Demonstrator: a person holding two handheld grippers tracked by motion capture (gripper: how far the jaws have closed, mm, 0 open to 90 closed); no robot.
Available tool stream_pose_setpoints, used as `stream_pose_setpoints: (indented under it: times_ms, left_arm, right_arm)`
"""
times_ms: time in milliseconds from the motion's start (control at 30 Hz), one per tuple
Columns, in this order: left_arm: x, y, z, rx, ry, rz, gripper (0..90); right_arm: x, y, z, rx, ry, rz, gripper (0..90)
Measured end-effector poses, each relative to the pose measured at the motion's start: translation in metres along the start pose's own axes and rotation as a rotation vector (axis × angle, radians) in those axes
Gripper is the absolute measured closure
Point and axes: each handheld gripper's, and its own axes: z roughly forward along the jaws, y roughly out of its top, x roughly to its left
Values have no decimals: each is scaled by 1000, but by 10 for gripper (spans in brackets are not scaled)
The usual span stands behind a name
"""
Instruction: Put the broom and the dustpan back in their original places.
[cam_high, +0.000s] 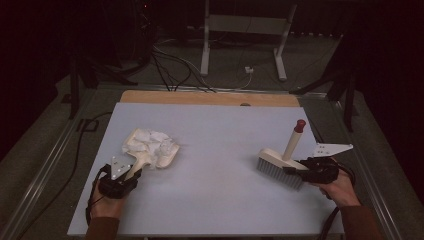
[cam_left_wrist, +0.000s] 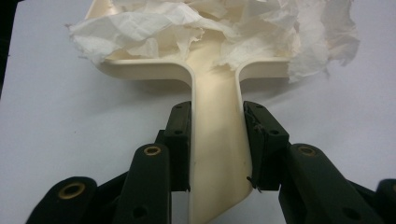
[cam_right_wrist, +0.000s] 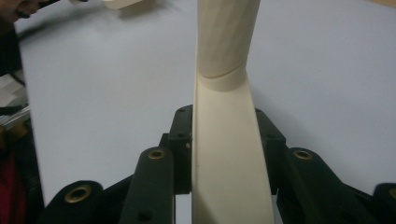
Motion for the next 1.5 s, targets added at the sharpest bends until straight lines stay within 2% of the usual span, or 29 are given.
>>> stream_pose_setpoints:
  times_ms: [267, 633, 900, 1033, 1367, 1500]
  left_arm:
    - [2, -2, -1, -1, 3, -13, 666]
    - [3, -3, -1, 4, 14, -21, 666]
    - [-1, -6, 0, 22, 44, -48, 666]
    - [-4, -8, 0, 28, 57, -67, 666]
    - [-5, -13, -2, 30, 136, -153, 666]
    - [-8, -13, 0, 30, 158, -169, 665]
  right_arm:
    - [4, -2, 0, 30, 70, -27, 678]
    - [7, -2, 3, 61, 141, -59, 678]
    - [8, -3, 2, 74, 187, -66, 678]
    - [8, -3, 3, 79, 199, -74, 677]
    - [4, -3, 4, 77, 211, -66, 678]
    - [2, -3, 6, 86, 225, -63, 678]
